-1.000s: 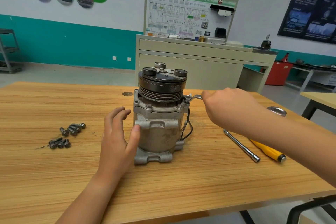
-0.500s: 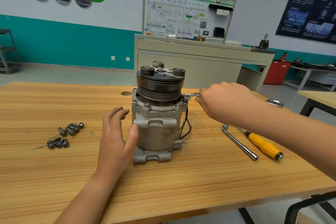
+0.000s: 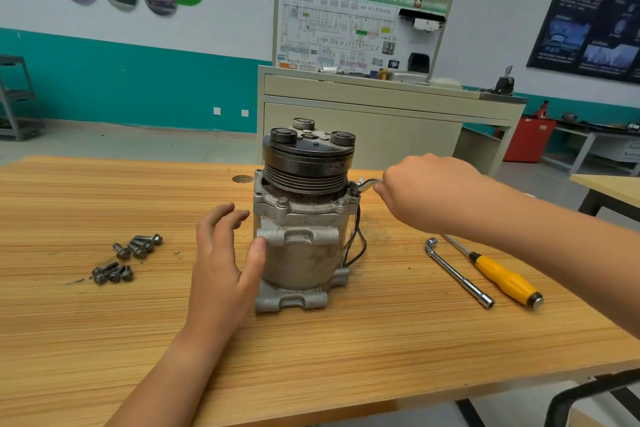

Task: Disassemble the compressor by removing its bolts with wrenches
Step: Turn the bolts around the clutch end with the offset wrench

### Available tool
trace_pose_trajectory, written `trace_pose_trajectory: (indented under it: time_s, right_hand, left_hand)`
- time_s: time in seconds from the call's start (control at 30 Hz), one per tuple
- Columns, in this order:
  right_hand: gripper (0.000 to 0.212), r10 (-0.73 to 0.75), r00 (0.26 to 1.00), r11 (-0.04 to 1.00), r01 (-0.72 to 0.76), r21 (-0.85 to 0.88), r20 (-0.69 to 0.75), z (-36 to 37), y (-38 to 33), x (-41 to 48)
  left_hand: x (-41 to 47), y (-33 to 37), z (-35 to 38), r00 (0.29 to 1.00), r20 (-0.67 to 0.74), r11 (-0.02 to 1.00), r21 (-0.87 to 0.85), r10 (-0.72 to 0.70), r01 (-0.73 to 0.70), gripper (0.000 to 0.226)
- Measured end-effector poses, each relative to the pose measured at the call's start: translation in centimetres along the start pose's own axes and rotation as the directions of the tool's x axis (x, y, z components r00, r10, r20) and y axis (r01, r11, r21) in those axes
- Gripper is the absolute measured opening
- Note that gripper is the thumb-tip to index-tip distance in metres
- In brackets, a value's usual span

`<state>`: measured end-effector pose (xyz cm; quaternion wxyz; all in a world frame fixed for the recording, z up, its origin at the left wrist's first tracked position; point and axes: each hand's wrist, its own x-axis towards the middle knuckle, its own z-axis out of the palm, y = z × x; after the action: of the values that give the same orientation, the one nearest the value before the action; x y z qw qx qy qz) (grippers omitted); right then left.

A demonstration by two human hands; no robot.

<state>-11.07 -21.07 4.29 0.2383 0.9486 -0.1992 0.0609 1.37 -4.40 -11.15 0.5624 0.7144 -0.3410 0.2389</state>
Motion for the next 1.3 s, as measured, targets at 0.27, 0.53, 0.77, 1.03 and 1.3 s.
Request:
trace_pose_trajectory:
  time_s: [0.27, 0.53, 0.77, 1.03, 1.3]
  right_hand:
    - [0.013, -0.168, 0.983, 0.961, 0.145, -0.235, -0.080, 0.2, 0.0, -1.2]
    - [0.033, -0.115, 0.989, 0.990, 0.107, -0.087, -0.097, 0.9, 0.8, -0.9]
    - [0.038, -0.089, 0.994, 0.996, 0.089, -0.013, -0.059, 0.4, 0.6, 0.0]
    - [0.015, -0.110, 0.994, 0.994, 0.109, -0.027, -0.023, 1.3, 0.7, -1.1]
    - [0.030, -0.269, 0.920, 0.958, 0.225, -0.179, -0.286, 4.8, 3.3, 3.8]
  left_hand:
    - [0.0, 0.1, 0.0, 1.000, 0.007, 1.000, -0.001, -0.006, 0.006, 0.057]
    - [0.0, 0.1, -0.1, 1.000, 0.014, 1.000, -0.011, -0.004, 0.004, 0.055]
    - [0.0, -0.2, 0.0, 1.000, 0.007, 1.000, -0.007, -0.012, 0.012, 0.054]
    - [0.0, -0.2, 0.1, 1.000, 0.010, 1.000, -0.020, -0.019, 0.019, 0.055]
    - [-0.1, -0.2, 0.0, 1.000, 0.007, 1.000, -0.028, -0.011, 0.011, 0.053]
